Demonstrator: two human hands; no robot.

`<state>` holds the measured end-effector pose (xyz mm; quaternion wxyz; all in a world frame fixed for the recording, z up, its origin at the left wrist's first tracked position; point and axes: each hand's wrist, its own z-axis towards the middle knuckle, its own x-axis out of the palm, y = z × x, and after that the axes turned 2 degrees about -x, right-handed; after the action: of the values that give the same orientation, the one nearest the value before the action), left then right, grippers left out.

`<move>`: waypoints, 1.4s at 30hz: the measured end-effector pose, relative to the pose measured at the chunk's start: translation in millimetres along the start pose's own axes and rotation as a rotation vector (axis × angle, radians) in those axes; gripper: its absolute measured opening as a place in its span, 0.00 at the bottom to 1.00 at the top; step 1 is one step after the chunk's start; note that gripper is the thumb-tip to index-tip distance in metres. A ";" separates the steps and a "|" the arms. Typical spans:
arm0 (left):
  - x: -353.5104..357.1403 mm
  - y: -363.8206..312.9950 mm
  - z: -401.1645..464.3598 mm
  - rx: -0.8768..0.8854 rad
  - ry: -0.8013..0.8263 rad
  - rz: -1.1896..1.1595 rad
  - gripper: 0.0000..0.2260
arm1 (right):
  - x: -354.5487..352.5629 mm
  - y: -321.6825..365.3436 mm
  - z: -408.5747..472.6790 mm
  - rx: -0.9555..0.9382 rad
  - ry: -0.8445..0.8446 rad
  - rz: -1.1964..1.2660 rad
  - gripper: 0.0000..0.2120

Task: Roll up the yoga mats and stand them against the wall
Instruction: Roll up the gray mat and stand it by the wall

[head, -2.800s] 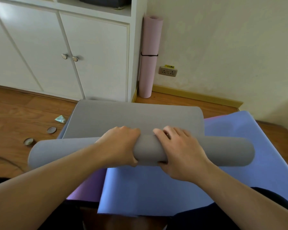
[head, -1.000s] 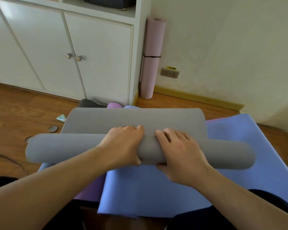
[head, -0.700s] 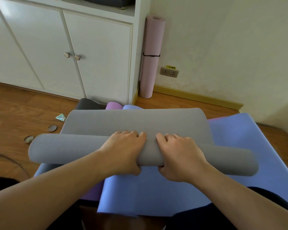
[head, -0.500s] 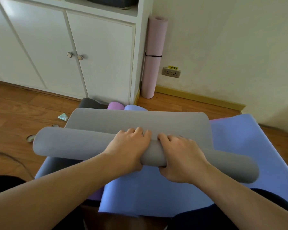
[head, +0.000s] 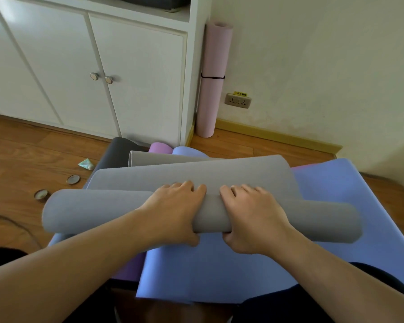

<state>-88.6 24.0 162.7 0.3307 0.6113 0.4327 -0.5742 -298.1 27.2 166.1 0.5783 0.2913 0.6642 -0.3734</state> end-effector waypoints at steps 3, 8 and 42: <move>9.5 -5.4 1.8 0.020 -0.069 0.101 0.30 | -2.0 -0.5 -1.7 0.032 0.064 0.067 0.22; 1.0 1.4 7.9 0.001 -0.082 0.063 0.26 | 2.2 -1.1 -2.8 0.012 -0.012 0.116 0.31; 0.2 -2.4 4.9 0.080 -0.071 0.061 0.30 | 4.8 5.9 0.0 -0.049 -0.104 0.096 0.28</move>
<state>-92.8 20.6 162.1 0.3383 0.6162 0.3786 -0.6021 -294.1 30.2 160.4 0.6364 0.2887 0.6274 -0.3436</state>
